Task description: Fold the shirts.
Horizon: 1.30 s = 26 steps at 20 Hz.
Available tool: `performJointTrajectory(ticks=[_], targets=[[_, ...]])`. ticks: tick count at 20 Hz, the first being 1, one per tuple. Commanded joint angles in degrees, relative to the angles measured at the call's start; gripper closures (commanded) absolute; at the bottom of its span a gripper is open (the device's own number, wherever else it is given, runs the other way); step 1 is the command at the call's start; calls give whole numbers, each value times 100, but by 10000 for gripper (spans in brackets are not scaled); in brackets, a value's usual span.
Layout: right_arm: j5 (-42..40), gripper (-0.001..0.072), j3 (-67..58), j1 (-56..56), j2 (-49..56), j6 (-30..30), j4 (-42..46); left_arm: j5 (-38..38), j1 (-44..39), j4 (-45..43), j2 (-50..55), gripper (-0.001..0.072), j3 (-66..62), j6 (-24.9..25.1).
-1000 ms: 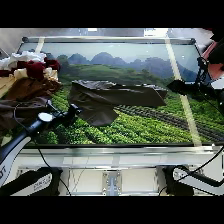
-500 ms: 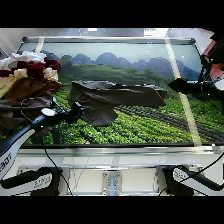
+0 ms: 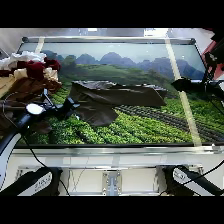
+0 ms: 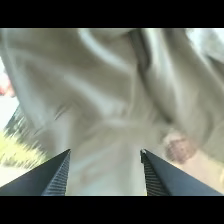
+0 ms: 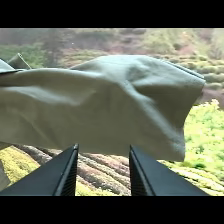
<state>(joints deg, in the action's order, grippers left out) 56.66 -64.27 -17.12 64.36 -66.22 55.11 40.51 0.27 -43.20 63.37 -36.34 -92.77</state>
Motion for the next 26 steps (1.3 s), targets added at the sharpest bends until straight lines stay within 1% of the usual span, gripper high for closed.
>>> performJointTrajectory(ticks=[1,3,5,7,9,11,13,14,16,17,18,19,20,22,24,25,26], targets=[[13,326,0,2,-17,-42,-181,118,35,-326,-96,205,424,-297],[9,326,0,2,-17,-42,-310,-155,37,-109,-52,205,776,-304],[7,326,0,2,-17,-42,-323,-256,37,-2,42,205,879,-238],[4,325,0,2,-17,-42,-337,-498,28,393,162,205,876,103],[4,326,0,2,-20,-42,-398,-693,28,1029,343,206,868,610],[4,326,0,2,-20,-39,-479,-684,2,1591,649,206,802,1067],[4,326,0,2,-20,-39,-509,-667,-92,2153,990,226,697,1528],[13,326,0,2,-20,-42,-516,-658,-179,2354,1154,226,625,1683],[55,326,0,2,-20,-42,-527,-684,-358,2455,1427,231,452,1757],[101,326,0,2,-20,-42,-522,-686,-389,2474,1528,304,356,1759],[170,326,0,2,-20,-42,-522,-699,-389,2516,1604,454,258,1768],[273,326,0,2,-20,-44,-520,-767,-389,2542,1639,635,166,1797],[354,326,2,2,-20,-120,-463,-846,-389,2546,1639,694,81,1895],[400,326,190,-4,-20,-629,-42,-835,-387,2544,1639,694,-131,1961],[544,324,706,-4,-20,-968,697,-748,-387,2544,1637,694,-317,2037],[372,323,1073,-4,-17,-1086,962,-682,-387,2542,1637,694,-398,2087],[92,323,1416,-4,-13,-1095,1049,-614,-387,2542,1637,694,-452,2087]])
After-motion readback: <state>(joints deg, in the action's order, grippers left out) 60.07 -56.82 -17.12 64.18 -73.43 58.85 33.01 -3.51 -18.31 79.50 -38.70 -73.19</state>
